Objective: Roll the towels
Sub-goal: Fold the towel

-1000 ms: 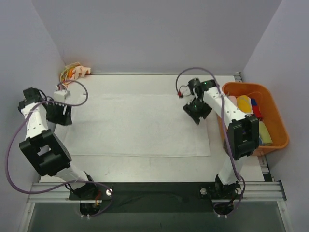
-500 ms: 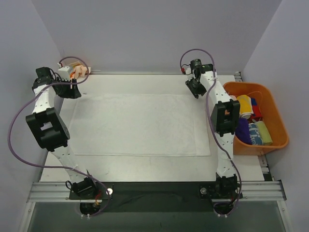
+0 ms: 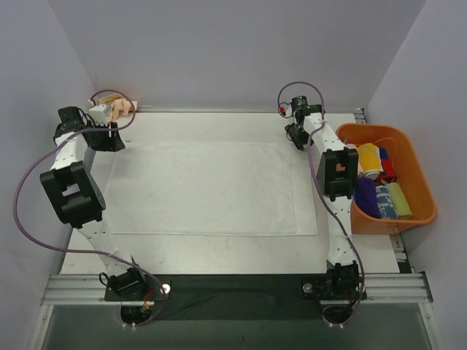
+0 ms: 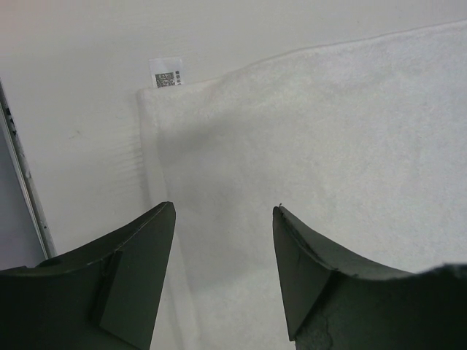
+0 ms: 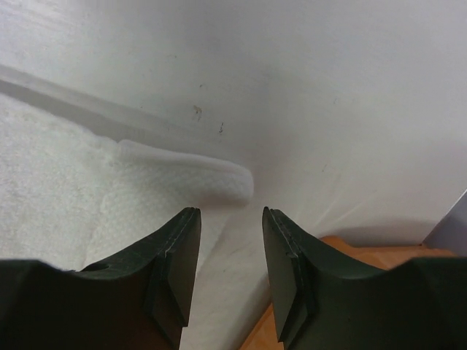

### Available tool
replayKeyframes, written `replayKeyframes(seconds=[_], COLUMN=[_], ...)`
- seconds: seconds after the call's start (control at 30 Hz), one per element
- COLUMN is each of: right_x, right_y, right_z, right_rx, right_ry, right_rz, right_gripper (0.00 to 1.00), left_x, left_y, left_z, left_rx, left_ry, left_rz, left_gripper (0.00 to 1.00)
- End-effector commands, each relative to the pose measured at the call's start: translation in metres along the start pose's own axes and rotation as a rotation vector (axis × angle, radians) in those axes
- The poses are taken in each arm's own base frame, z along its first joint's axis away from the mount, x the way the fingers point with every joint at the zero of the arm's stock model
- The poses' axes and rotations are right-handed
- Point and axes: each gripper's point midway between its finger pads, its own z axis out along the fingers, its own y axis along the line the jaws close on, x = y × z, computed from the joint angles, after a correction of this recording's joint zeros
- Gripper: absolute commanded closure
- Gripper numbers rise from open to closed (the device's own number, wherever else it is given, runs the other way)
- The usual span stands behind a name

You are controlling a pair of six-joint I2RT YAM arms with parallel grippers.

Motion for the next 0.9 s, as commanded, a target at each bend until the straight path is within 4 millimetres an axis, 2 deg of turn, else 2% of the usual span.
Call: replayKeyframes(seconds=[0.0,0.2,0.57,0.77,0.8,0.87], right_x=[-0.009,-0.002,0.021,0.032,0.033,0.032], right_y=[-0.002,0.006,0.025,0.038,0.04,0.044], right_z=[0.002,0.008,0.029,0.034,0.032,0.029], right_rx=[0.009,-0.046,-0.147,-0.226,-0.238,-0.258], right_ry=[-0.026,-0.018,0.048,0.081,0.084,0.078], right_rz=[0.042,0.132,0.166,0.164,0.153,0.139], right_gripper=[0.6,0.56,0.59,0.86,0.94,0.98], left_x=[-0.03,-0.025,-0.029,-0.029,-0.028,-0.03], left_y=[0.009,0.011,0.02,0.026,0.026,0.025], left_z=[0.003,0.01,0.015,0.024,0.025,0.026], left_rx=[-0.02,-0.013,-0.023,0.004,0.004,0.014], left_ry=[-0.079,-0.067,-0.075,-0.082,-0.081,-0.085], left_rz=[0.008,-0.015,-0.05,-0.094,-0.096,-0.096], left_gripper=[0.34,0.34,0.34,0.34,0.34,0.34])
